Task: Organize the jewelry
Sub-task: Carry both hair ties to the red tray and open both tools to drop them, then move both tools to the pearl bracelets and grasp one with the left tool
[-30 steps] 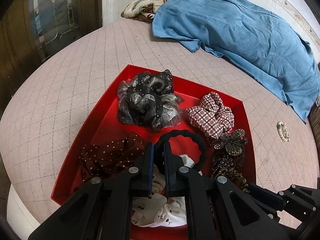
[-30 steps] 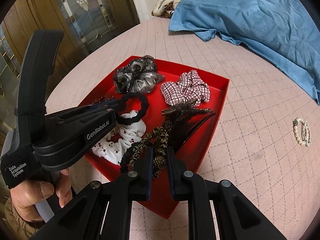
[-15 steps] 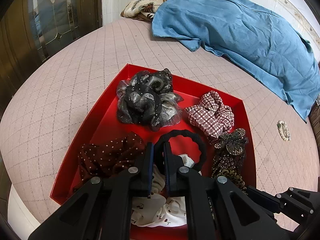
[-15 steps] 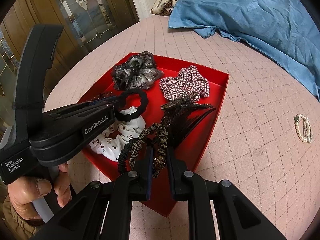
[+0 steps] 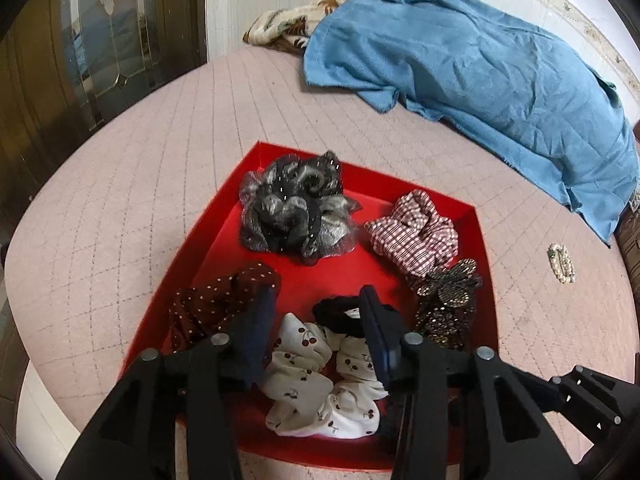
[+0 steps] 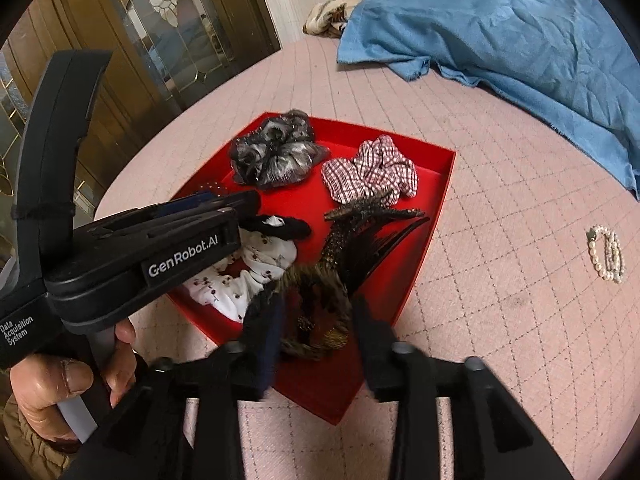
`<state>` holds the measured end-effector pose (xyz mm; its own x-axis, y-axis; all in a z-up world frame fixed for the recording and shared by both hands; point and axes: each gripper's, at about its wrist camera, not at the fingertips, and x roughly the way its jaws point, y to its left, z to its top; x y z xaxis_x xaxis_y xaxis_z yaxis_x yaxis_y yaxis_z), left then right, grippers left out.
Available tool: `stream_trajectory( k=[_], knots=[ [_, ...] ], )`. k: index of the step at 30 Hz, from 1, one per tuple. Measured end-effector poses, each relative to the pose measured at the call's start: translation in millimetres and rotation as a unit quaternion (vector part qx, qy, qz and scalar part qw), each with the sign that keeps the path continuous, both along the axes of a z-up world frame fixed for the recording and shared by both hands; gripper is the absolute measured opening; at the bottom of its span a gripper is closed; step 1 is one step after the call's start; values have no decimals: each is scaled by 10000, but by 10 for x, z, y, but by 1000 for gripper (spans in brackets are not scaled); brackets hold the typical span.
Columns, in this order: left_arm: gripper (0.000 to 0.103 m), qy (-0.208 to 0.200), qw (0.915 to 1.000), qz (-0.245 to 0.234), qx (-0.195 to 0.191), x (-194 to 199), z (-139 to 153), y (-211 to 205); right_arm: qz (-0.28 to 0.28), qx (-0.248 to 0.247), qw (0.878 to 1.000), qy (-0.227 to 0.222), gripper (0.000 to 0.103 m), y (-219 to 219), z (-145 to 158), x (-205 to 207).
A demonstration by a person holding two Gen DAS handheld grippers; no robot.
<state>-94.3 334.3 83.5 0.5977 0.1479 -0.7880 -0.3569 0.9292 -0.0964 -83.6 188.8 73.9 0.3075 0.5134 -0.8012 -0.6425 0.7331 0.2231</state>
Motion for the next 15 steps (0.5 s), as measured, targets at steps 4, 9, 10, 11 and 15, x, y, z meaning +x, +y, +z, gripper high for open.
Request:
stream_trajectory(
  k=[4, 9, 10, 11, 15],
  knots=[
    [47, -35, 10000, -22, 68, -56, 93, -38, 33, 43, 9999, -130, 45, -33, 94, -76],
    [57, -80, 9998, -6, 176, -149, 191, -93, 9, 103, 9997, -238, 45, -124, 198, -166],
    [58, -92, 9997, -5, 205, -171, 214, -106, -4, 114, 9996, -253, 47, -152, 216, -179],
    [60, -95, 9997, -4, 227, -182, 229, -121, -20, 126, 9996, -266, 47, -177, 229, -192],
    [64, -119, 9995, -11, 299, -252, 302, -184, -103, 170, 9993, -307, 50, -283, 280, -230]
  ],
)
